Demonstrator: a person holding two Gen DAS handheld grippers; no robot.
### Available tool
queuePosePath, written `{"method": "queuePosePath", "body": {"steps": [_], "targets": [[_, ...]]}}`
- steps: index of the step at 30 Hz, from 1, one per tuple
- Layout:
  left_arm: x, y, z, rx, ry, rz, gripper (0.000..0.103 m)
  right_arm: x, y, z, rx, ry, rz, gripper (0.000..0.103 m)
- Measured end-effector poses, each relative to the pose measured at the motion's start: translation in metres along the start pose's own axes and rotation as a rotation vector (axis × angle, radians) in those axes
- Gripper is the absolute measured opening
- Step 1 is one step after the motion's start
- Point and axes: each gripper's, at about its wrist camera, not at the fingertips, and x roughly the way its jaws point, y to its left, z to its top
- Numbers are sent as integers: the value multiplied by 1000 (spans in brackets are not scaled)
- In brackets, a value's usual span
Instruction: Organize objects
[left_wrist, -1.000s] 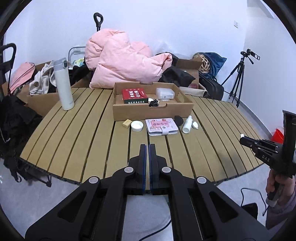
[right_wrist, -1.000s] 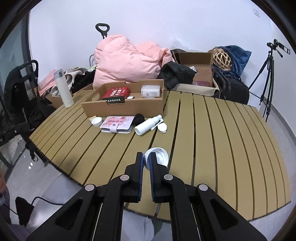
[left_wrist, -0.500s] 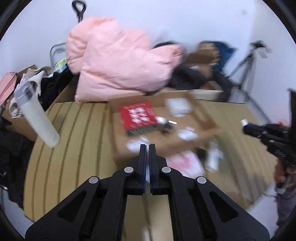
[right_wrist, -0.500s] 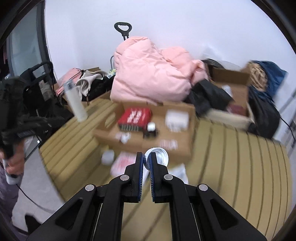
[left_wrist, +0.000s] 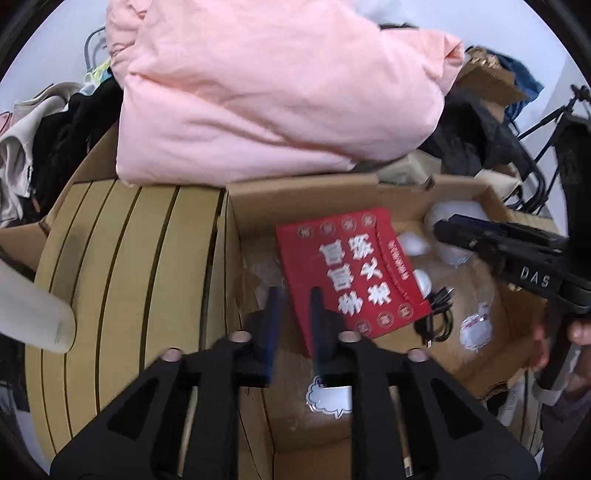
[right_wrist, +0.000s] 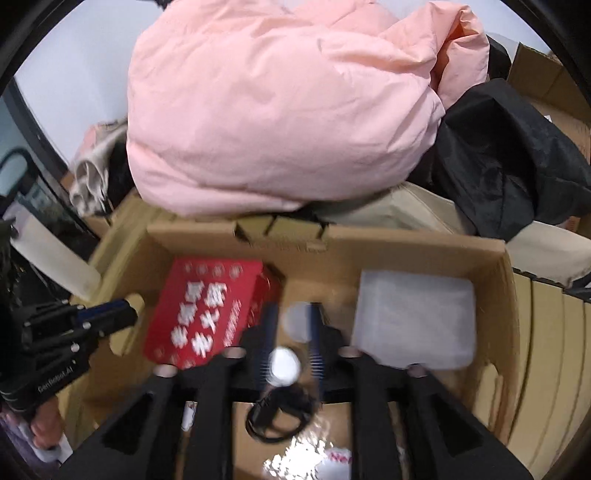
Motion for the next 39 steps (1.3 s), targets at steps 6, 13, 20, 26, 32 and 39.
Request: {"method": "queuePosePath", "body": {"steps": [6, 13, 20, 26, 32, 39], "targets": [[-23, 1, 2, -1, -23, -20, 52, -16, -3, 3, 27, -23, 18, 90], [-78, -8, -19, -26, -21, -6, 59, -84, 9, -15, -8, -49, -17, 90], [-208, -42, -123, 57, -176, 56, 97, -212, 26, -111, -103, -85, -56, 90], [-271, -68, -264, 16, -295, 165, 103, -303, 42, -245, -181, -188, -147, 90], [-293, -94, -344, 43, -240, 91, 103, -328, 57, -381, -68, -252, -258, 90], [-277, -100, -337, 44, -250, 57, 101, -309, 49, -391, -6, -202, -183, 90]]}}
